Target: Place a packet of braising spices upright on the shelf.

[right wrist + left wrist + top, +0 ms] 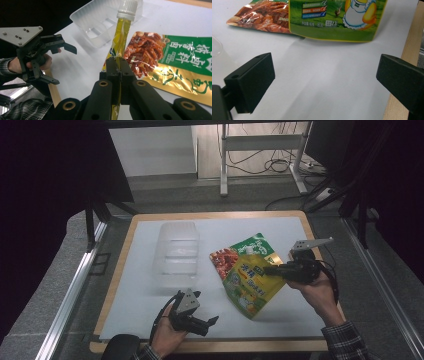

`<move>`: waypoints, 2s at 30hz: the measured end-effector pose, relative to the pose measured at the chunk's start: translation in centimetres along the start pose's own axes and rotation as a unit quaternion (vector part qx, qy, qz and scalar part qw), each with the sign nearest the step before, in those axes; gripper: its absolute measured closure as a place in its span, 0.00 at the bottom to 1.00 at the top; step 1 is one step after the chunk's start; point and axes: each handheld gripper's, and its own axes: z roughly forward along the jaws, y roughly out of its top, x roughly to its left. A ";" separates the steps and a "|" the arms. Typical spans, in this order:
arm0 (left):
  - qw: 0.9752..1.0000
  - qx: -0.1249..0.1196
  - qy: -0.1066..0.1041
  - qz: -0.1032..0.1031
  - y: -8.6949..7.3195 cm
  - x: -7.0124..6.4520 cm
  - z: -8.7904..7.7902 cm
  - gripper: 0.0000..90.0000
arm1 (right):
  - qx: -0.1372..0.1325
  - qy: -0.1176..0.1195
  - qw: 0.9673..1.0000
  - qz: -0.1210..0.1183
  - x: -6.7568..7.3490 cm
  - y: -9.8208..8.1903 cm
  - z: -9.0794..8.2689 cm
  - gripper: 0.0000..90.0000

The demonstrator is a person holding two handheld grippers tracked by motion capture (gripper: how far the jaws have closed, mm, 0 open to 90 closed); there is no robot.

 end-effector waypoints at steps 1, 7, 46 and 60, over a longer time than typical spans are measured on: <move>1.000 0.000 0.004 0.003 0.0 0.0 -0.1 0.02 | 0.000 0.000 1.000 -0.005 0.1 0.2 0.0 0.99; 1.000 -0.006 0.008 0.000 -0.1 -0.2 -0.4 0.01 | -0.002 -0.003 1.000 -0.026 0.5 1.4 -0.4 0.99; 1.000 -0.011 0.022 0.003 -1.5 -0.2 -1.8 0.00 | -0.021 -0.020 0.998 -0.064 -1.8 8.2 2.7 0.99; 1.000 -0.009 0.016 0.008 -1.7 -0.3 -1.9 0.00 | -0.027 -0.018 0.997 -0.076 -2.5 10.1 4.8 0.99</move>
